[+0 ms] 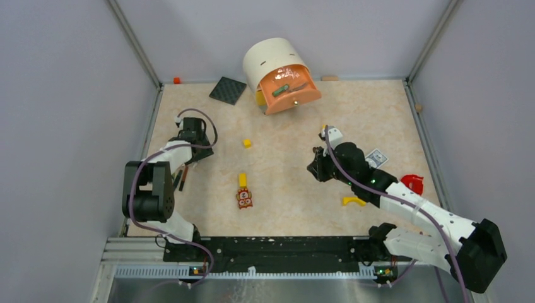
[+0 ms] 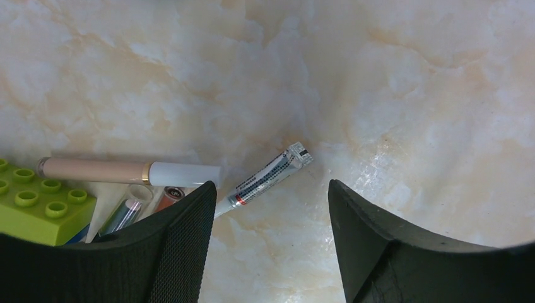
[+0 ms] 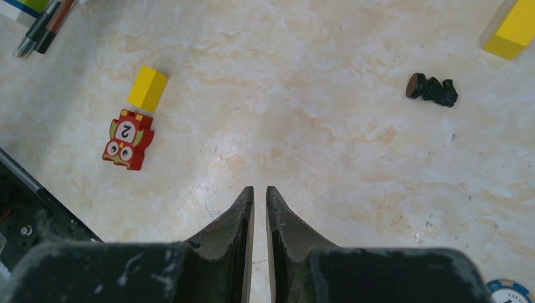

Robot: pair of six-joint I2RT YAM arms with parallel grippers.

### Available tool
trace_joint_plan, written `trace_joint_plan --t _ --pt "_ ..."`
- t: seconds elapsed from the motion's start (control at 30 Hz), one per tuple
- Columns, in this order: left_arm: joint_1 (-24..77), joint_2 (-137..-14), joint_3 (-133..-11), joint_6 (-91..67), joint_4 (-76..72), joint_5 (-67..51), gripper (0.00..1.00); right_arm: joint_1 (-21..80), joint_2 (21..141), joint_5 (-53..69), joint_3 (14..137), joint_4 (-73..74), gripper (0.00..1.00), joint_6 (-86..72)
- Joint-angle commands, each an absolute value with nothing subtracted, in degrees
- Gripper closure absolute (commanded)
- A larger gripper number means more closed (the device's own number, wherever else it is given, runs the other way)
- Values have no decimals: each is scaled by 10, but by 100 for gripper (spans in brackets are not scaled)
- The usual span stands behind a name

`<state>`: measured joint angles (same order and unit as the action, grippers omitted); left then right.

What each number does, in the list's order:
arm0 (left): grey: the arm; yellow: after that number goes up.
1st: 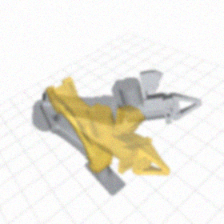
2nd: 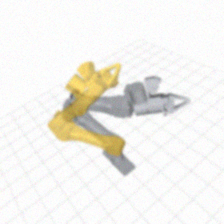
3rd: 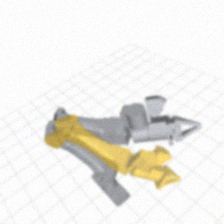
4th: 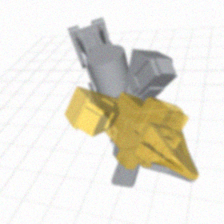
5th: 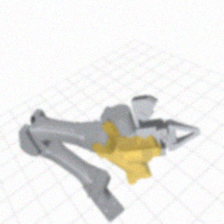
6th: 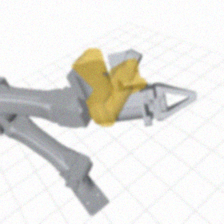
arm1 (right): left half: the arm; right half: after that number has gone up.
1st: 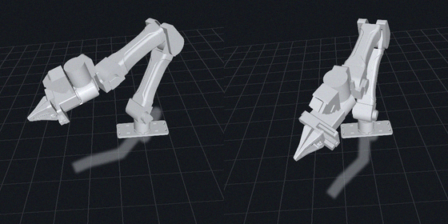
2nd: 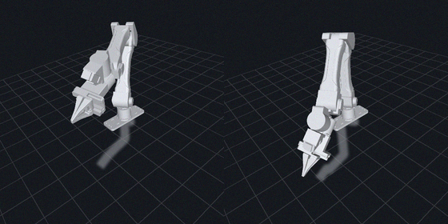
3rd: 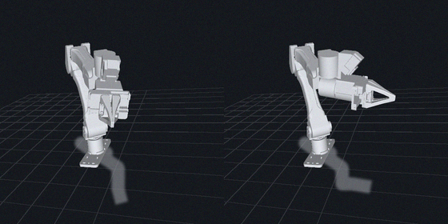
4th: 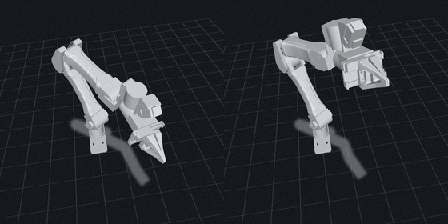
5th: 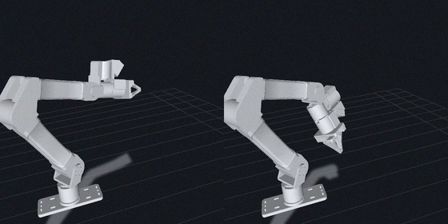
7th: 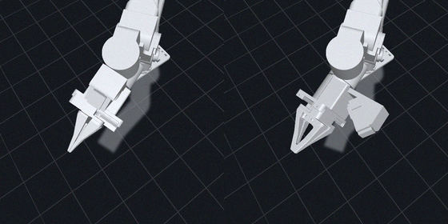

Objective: Organize the makeup
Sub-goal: Pick up the lipstick at the center of the board.

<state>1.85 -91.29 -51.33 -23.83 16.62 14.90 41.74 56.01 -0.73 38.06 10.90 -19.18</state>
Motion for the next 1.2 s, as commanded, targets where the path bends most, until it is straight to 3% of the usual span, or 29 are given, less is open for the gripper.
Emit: trace_joint_plan --t 0.0,0.5,0.67,1.17 --pt "14 -918 -523 -232 137 141 30 418 564 -8 415 109 88 -183" --pt "4 -947 -541 -229 159 123 35 417 573 -2 422 105 89 -188" --pt "4 -961 -554 -229 173 106 47 417 575 -2 421 104 89 -193" --pt "4 -961 -546 -230 172 59 64 417 566 -8 416 115 89 -190"
